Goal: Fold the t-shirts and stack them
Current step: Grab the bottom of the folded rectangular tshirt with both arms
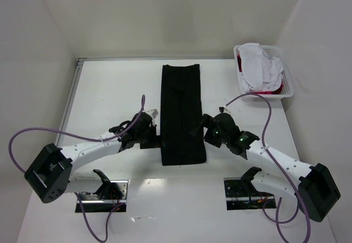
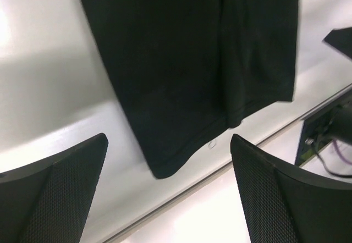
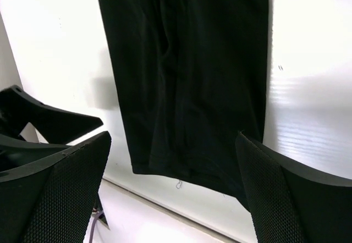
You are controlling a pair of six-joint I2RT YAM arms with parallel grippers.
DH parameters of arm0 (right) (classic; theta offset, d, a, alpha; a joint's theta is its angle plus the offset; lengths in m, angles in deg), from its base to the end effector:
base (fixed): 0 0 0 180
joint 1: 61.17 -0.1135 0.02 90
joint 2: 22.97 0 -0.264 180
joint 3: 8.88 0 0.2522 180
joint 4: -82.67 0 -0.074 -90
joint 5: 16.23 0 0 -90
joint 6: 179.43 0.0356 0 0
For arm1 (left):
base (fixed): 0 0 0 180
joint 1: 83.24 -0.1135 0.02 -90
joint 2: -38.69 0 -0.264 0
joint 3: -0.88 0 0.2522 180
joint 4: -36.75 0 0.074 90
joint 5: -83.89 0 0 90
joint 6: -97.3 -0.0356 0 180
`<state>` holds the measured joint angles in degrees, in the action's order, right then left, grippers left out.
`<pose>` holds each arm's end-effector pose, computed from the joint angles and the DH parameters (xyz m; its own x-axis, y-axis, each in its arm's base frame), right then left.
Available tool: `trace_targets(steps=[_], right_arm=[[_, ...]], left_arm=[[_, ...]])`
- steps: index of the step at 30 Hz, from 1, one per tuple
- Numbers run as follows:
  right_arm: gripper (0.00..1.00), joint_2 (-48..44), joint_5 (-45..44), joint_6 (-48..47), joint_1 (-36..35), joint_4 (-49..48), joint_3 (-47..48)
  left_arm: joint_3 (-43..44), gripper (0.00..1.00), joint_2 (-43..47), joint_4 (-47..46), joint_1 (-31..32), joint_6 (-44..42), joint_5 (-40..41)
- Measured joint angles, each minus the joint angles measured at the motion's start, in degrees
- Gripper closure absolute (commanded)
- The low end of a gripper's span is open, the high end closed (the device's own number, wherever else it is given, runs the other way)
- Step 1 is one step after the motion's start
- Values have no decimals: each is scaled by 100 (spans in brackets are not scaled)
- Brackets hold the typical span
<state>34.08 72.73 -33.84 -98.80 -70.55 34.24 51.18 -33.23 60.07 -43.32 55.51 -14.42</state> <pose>0.1622 0.1242 0.2028 -0.7866 0.4352 -0.4381 0.0873 0.7808 0.6187 0.1883 -0.1643 0.1944 -0.8930 -0.2148 -0.3956 0.0715 0.7999 -0.5958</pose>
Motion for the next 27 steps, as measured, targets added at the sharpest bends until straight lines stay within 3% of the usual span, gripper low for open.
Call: trace_targets(steps=[14, 20, 27], right_arm=[[9, -118, 111, 7, 0, 247, -420], [15, -282, 170, 52, 0, 459, -737], [31, -566, 341, 184, 0, 525, -1056]], left_arm=[[-597, 3, 953, 127, 0, 352, -160], [-597, 5, 492, 107, 0, 363, -260], [-573, 10, -216, -186, 22, 404, -481]])
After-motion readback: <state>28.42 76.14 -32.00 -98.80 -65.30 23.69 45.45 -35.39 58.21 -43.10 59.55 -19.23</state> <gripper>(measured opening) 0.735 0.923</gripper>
